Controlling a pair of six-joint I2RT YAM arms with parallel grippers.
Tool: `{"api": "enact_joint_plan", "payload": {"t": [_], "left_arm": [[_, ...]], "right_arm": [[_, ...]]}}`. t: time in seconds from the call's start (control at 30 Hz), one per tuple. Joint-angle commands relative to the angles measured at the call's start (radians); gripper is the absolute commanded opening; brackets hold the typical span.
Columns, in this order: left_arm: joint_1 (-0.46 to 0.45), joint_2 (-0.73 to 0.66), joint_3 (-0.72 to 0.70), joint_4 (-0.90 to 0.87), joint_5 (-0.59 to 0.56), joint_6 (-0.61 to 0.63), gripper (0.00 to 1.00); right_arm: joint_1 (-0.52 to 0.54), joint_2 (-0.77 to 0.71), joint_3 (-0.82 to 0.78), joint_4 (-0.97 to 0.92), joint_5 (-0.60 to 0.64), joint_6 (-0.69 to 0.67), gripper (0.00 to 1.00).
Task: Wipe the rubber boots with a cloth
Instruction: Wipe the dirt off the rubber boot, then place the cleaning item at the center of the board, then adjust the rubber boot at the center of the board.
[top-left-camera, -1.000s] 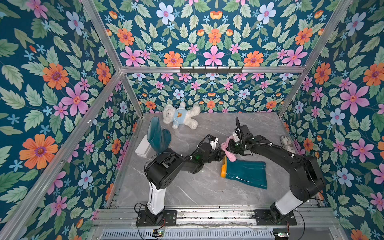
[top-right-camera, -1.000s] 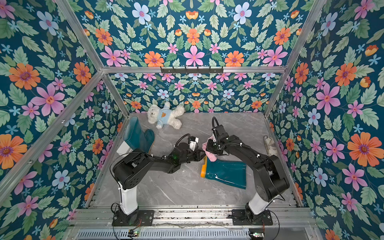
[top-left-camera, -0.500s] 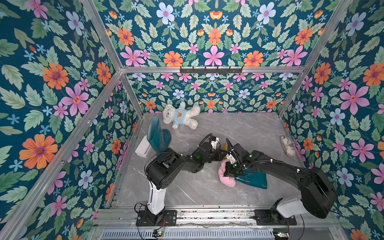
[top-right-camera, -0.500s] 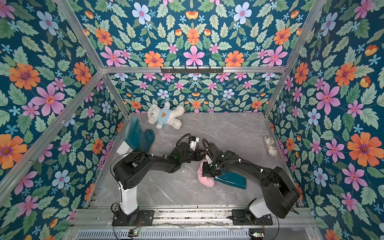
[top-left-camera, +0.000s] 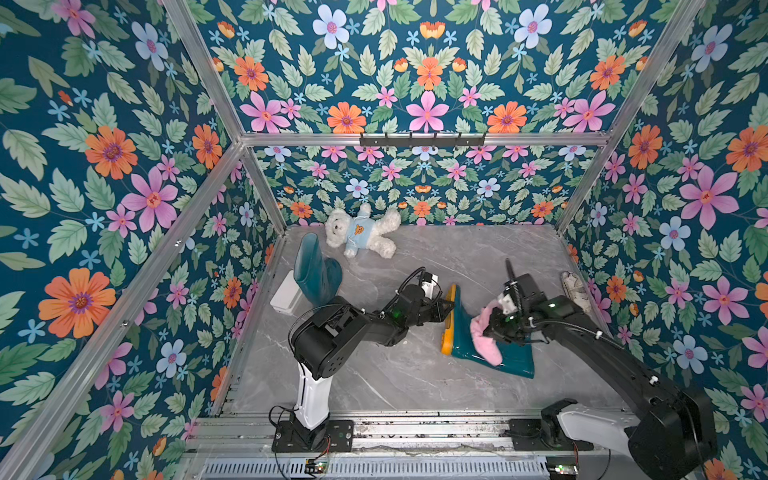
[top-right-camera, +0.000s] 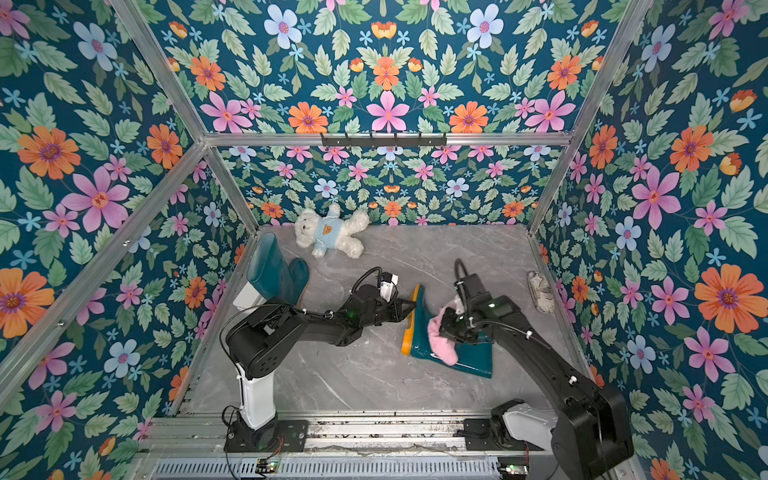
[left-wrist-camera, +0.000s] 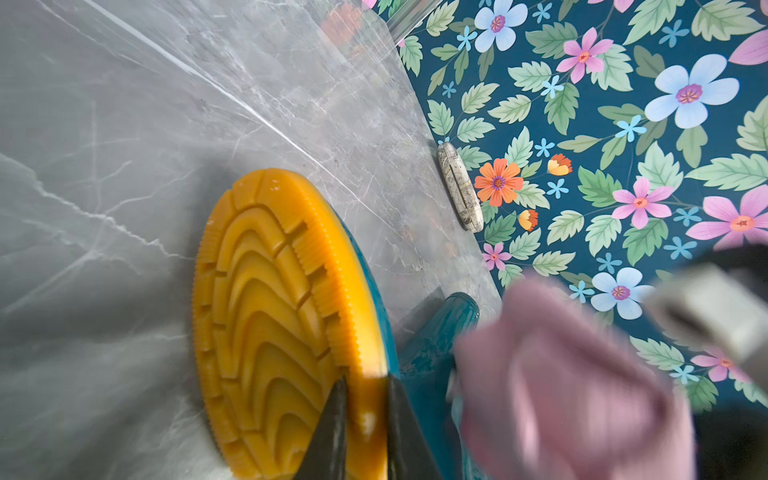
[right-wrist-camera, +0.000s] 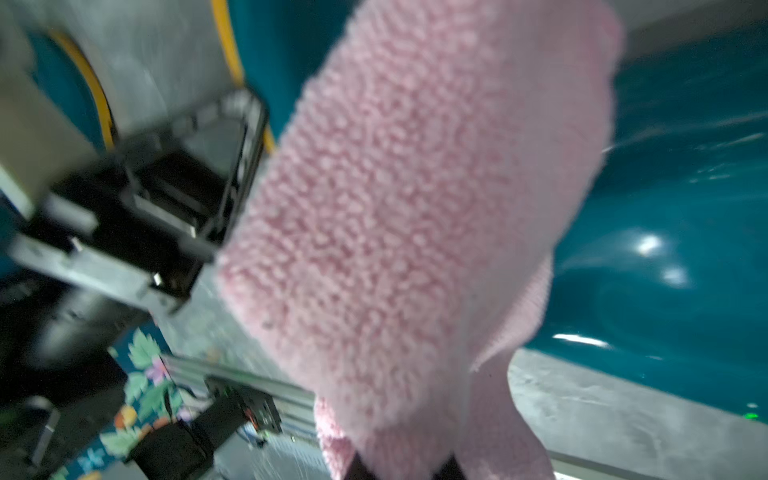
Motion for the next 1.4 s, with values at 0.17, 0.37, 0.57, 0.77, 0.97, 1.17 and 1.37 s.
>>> {"api": "enact_joint_plan", "payload": {"t": [0.17, 0.37, 0.57, 0.77, 0.97, 1.17, 1.37], "left_arm": [[-0.001, 0.019, -0.029, -0.326, -0.046, 0.009, 0.06], [-0.001, 0.026, -0.03, -0.312, -0.031, 0.009, 0.06], [0.003, 0.021, -0.035, -0.309, -0.031, 0.009, 0.06], [0.002, 0.027, -0.029, -0.312, -0.029, 0.009, 0.06], [0.002, 0.03, -0.024, -0.318, -0.032, 0.009, 0.06], [0.001, 0.029, -0.024, -0.322, -0.038, 0.009, 0.06], [0.0, 0.026, -0.022, -0.325, -0.041, 0.009, 0.06]], "right_arm": [[-0.503, 0.059, 0.01, -0.065, 0.075, -0.16, 0.0], [-0.639, 0.138, -0.034, 0.027, 0.14, -0.169, 0.0], [-0.639, 0.198, -0.015, 0.042, 0.15, -0.19, 0.54], [-0.638, 0.097, 0.044, -0.006, 0.113, -0.215, 0.83], [-0.639, -0.006, 0.11, -0.078, 0.1, -0.209, 0.99], [-0.638, -0.092, 0.204, -0.143, 0.119, -0.199, 0.99], [-0.621, -0.17, 0.181, -0.178, 0.023, -0.144, 0.99]]}}
